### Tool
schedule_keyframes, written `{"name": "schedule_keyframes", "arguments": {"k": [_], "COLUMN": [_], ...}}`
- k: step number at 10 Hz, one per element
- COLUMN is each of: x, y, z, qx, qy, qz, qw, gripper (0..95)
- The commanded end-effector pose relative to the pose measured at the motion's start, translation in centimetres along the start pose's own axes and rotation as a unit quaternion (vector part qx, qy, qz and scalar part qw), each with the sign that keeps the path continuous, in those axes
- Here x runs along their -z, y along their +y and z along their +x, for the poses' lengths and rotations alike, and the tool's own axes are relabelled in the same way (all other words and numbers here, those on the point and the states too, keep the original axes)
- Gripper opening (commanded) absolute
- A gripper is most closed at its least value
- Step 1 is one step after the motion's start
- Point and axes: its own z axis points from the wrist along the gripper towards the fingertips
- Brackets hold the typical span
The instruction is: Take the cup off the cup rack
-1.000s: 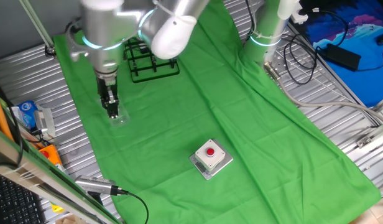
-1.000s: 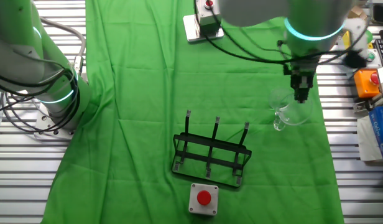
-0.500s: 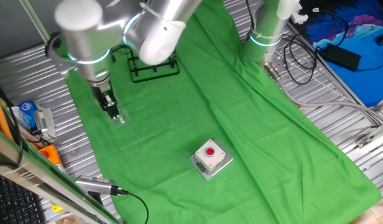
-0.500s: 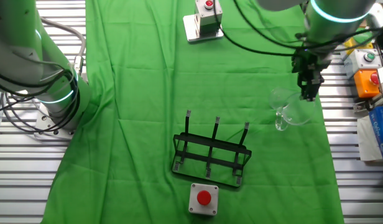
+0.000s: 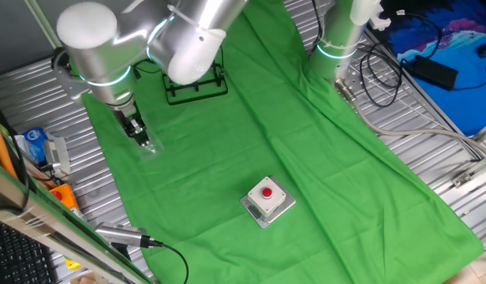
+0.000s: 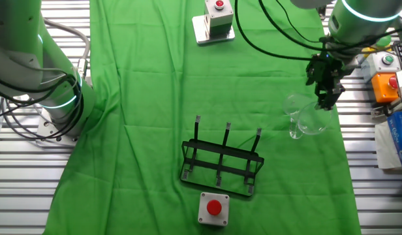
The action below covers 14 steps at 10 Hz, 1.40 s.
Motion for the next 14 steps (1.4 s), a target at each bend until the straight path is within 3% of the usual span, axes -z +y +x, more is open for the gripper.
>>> {"name": "schedule_keyframes", "arguments": {"k": [1, 2, 3, 5, 6, 7, 8, 11, 12, 13, 14], "x": [0.2, 0.2, 0.2, 0.3, 0.3, 0.3, 0.3, 0.3, 0.8, 1.0, 1.0], "y": [-0.1, -0.1, -0.2, -0.5, -0.8, -0.9, -1.3, -1.5, -1.5, -1.6, -1.7], "z": [-0.1, -0.1, -0.1, -0.2, -0.2, -0.2, -0.1, 0.0, 0.1, 0.1, 0.2], "qx": [-0.005, -0.01, -0.014, -0.016, -0.016, -0.02, -0.02, -0.031, -0.052, -0.043, -0.042], "qy": [0.006, 0.008, 0.011, 0.01, 0.009, 0.008, 0.006, 0.006, 0.007, 0.008, 0.008], "qz": [-0.005, -0.005, -0.005, -0.005, -0.006, -0.006, -0.006, -0.013, -0.047, -0.029, -0.027], "qw": [1.0, 0.9999, 0.9998, 0.9998, 0.9998, 0.9998, 0.9998, 0.9994, 0.9975, 0.9986, 0.9987], "gripper": [57.0, 57.0, 38.0, 38.0, 19.0, 19.0, 0.0, 0.0, 0.0, 0.0, 0.0]}}
